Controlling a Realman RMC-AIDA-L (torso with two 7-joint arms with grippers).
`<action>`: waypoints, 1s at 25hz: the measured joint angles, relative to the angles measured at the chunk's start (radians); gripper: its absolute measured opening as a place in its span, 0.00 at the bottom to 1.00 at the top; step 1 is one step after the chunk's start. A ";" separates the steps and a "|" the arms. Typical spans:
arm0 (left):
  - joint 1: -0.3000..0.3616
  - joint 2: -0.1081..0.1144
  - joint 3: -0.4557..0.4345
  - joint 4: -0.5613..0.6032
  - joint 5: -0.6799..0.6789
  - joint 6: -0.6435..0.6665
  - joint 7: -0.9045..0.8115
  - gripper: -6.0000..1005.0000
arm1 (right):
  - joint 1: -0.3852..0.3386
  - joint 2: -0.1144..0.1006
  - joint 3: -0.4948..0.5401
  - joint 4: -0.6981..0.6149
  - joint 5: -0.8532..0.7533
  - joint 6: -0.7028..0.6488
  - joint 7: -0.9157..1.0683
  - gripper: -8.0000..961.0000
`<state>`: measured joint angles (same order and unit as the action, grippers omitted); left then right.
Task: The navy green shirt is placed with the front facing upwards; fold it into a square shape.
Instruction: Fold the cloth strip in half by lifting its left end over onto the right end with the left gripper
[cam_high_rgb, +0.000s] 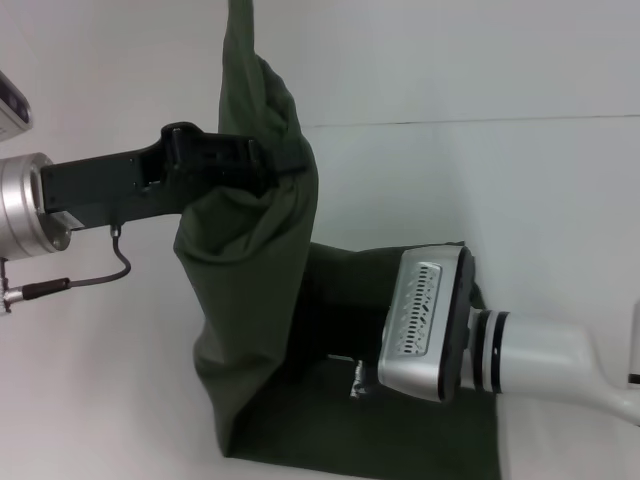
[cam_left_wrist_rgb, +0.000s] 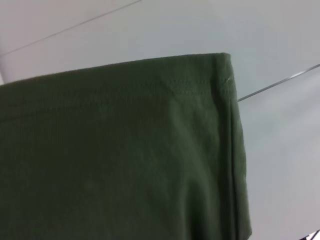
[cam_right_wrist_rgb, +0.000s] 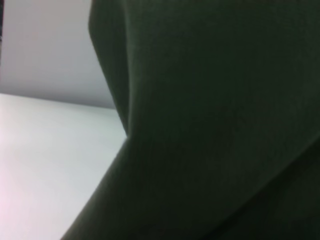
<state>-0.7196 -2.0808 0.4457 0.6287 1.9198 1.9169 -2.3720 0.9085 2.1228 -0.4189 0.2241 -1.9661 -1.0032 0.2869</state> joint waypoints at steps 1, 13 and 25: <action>0.000 0.000 0.000 0.000 -0.004 0.005 0.001 0.03 | 0.002 0.000 0.026 0.003 -0.024 0.001 -0.001 0.81; 0.010 0.007 0.028 0.000 -0.003 -0.012 0.023 0.03 | -0.029 -0.008 0.233 0.088 -0.165 0.090 -0.115 0.81; 0.012 0.007 0.071 0.000 0.010 -0.058 0.025 0.03 | -0.136 -0.024 0.239 0.002 -0.166 -0.047 -0.003 0.81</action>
<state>-0.7079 -2.0739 0.5167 0.6288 1.9297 1.8592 -2.3475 0.7727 2.0991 -0.1804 0.2259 -2.1321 -1.0499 0.2844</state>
